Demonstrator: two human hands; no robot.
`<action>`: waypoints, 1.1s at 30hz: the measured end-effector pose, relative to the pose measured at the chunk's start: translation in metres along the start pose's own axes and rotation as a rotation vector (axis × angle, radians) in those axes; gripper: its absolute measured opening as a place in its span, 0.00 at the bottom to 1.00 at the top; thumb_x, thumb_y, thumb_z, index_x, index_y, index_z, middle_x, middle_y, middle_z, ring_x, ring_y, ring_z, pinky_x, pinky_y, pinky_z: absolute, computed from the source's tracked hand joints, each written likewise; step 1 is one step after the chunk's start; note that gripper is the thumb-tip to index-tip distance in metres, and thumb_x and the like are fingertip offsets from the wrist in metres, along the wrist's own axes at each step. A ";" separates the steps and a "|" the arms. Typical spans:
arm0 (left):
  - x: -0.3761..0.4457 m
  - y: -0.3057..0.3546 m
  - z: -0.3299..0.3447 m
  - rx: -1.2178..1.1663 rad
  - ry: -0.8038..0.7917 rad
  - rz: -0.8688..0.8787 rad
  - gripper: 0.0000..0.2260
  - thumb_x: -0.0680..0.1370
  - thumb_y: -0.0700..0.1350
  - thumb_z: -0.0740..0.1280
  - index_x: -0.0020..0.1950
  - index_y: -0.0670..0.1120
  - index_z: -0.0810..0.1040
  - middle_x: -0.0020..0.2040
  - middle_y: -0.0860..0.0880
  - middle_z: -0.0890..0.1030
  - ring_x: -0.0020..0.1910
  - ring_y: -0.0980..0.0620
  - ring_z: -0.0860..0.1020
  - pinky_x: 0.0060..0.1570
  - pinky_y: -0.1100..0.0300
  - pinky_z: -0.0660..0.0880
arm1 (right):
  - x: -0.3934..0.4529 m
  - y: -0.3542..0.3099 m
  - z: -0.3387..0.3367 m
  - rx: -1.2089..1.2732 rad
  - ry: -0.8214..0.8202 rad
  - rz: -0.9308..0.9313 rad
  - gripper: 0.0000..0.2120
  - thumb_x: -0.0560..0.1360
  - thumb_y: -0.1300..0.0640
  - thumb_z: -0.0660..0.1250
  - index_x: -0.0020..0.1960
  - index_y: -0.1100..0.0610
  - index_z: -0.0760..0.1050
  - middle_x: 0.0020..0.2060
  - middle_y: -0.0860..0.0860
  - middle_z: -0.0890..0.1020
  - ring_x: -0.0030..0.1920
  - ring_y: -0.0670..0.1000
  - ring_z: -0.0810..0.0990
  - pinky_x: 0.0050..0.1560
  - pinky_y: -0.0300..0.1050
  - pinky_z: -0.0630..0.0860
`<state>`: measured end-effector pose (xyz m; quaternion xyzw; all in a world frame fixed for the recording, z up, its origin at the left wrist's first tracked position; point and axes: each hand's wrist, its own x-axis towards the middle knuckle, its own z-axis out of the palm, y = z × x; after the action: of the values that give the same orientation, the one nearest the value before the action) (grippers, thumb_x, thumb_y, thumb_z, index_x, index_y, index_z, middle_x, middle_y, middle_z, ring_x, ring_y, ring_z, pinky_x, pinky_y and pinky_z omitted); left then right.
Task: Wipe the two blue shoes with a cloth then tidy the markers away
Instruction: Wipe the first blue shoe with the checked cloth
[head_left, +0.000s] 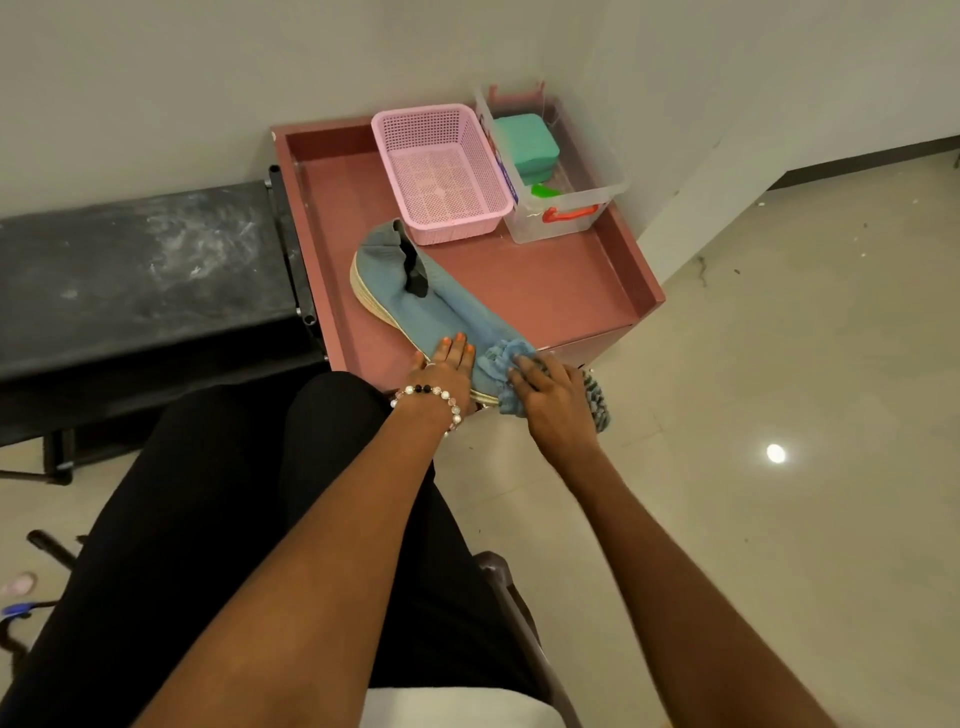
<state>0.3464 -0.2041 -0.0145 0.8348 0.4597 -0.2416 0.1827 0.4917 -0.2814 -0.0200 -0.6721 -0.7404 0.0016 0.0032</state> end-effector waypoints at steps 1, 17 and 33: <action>-0.001 0.001 -0.002 0.013 -0.005 -0.002 0.35 0.81 0.53 0.57 0.78 0.42 0.40 0.78 0.45 0.39 0.77 0.47 0.42 0.74 0.45 0.48 | 0.005 -0.010 0.000 0.012 -0.028 0.066 0.20 0.65 0.62 0.71 0.57 0.60 0.80 0.59 0.55 0.80 0.59 0.59 0.77 0.51 0.50 0.74; -0.012 -0.002 -0.008 0.163 0.181 0.002 0.17 0.82 0.41 0.54 0.70 0.44 0.69 0.70 0.46 0.67 0.73 0.48 0.62 0.74 0.47 0.51 | 0.005 -0.005 -0.009 0.203 -0.003 -0.076 0.24 0.56 0.63 0.72 0.52 0.60 0.82 0.52 0.55 0.83 0.50 0.61 0.80 0.44 0.54 0.76; -0.007 -0.025 0.006 -0.025 0.082 -0.146 0.25 0.83 0.43 0.43 0.78 0.44 0.37 0.77 0.48 0.35 0.77 0.49 0.36 0.74 0.44 0.37 | 0.005 -0.034 0.007 -0.198 -0.022 -0.201 0.19 0.71 0.58 0.62 0.60 0.59 0.79 0.61 0.55 0.79 0.62 0.59 0.76 0.50 0.51 0.70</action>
<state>0.3201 -0.1992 -0.0173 0.8058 0.5296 -0.2143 0.1558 0.4571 -0.2802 -0.0263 -0.5916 -0.8005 -0.0643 -0.0712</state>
